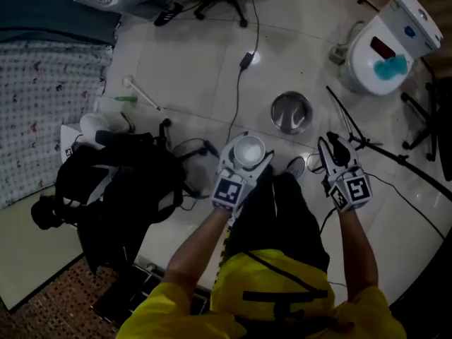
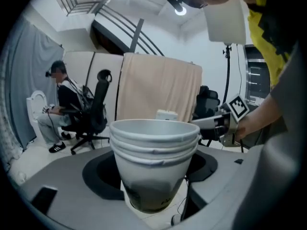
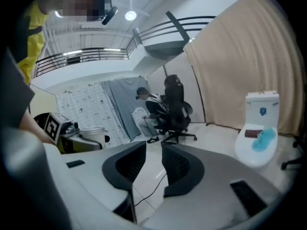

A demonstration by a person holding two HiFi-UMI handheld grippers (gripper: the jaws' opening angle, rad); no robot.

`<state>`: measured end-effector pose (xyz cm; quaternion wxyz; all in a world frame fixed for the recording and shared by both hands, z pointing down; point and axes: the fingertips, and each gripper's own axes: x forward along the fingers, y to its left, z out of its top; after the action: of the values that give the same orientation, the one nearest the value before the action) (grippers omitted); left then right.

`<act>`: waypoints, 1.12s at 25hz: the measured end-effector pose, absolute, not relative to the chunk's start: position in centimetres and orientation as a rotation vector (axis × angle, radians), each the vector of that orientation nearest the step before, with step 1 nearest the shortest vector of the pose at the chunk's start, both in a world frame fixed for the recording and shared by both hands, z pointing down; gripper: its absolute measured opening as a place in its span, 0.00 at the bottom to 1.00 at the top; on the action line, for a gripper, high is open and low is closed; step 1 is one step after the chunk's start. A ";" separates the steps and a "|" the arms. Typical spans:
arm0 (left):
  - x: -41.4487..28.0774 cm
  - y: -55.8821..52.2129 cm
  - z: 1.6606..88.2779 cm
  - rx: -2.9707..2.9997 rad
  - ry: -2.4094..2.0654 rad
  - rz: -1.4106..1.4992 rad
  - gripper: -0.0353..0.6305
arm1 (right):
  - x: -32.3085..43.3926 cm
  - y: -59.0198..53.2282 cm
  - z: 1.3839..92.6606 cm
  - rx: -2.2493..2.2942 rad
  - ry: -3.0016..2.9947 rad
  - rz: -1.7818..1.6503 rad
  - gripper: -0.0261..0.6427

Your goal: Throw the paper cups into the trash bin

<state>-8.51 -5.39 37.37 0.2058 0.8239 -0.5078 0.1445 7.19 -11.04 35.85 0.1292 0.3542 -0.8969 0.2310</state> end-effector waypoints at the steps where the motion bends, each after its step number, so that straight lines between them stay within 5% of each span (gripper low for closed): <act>1: -7.9 -6.9 41.5 2.295 -1.370 0.440 0.56 | 7.4 -12.3 38.7 1.049 -2.584 0.697 0.20; 3: -6.6 -10.0 49.5 2.340 -1.281 0.518 0.56 | 7.5 -14.6 44.4 1.106 -2.535 0.728 0.12; 13: -0.3 -15.4 79.9 2.224 -1.107 0.767 0.57 | 10.9 -14.4 71.1 1.134 -2.238 0.909 0.12; 28: -0.7 -12.8 90.8 2.004 -1.098 1.092 0.64 | 11.4 -11.3 77.2 1.068 -2.097 1.009 0.15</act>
<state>-0.65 -12.82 90.85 0.2999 0.7548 -0.4138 0.4113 11.42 -11.29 77.23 0.2867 0.3995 -0.7846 0.3777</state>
